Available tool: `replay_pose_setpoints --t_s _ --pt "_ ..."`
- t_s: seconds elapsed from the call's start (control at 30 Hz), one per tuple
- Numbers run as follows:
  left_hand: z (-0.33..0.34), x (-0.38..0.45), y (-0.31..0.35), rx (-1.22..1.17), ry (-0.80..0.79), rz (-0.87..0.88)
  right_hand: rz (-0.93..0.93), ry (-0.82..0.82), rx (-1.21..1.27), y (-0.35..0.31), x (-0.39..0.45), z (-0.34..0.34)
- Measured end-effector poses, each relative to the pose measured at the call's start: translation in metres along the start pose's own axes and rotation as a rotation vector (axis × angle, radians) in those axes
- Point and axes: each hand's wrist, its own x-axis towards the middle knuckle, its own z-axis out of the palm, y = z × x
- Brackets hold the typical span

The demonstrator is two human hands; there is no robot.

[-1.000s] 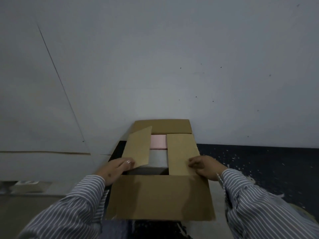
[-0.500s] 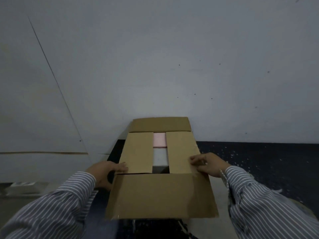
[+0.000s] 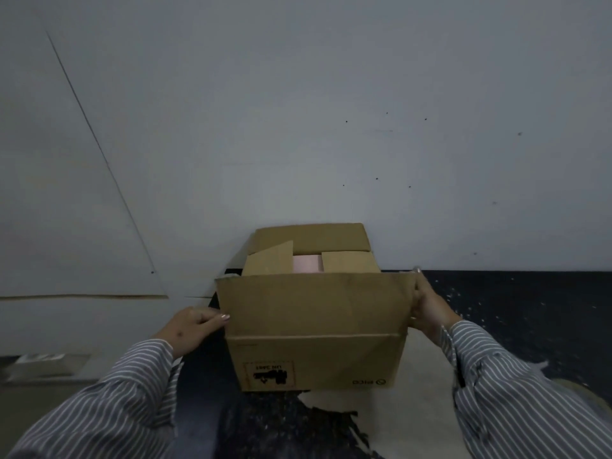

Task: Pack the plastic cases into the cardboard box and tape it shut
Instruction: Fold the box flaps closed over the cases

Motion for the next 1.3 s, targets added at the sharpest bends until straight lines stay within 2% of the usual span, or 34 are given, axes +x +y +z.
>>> replay_pose_setpoints --t_s 0.13,0.3,0.43,0.5,0.6,0.77,1.0,1.3 --pt "0.008 0.008 -0.005 -0.096 -0.020 0.010 0.021 0.071 -0.007 0.006 0.009 0.000" --pt "0.021 0.016 -0.010 -0.177 0.027 -0.047 0.010 -0.008 0.056 0.008 0.016 -0.001" --pt "0.031 0.025 -0.014 -0.278 0.024 -0.118 0.016 -0.081 -0.213 0.006 0.021 0.004" --pt "0.034 0.031 -0.013 -0.302 0.038 -0.150 -0.032 -0.025 -0.375 0.008 0.025 0.008" --pt "0.038 0.041 -0.008 -0.246 0.058 -0.206 -0.109 0.109 -0.463 0.016 0.030 0.015" --pt "0.047 0.068 0.001 -0.185 0.102 -0.270 -0.082 0.047 -0.484 0.008 0.042 0.017" --pt "0.056 0.091 0.014 -0.175 0.217 -0.312 -0.111 0.071 -0.490 -0.018 0.085 0.026" --pt "0.059 0.083 0.015 -0.177 0.227 -0.265 -0.057 0.048 -0.197 -0.040 0.132 0.028"
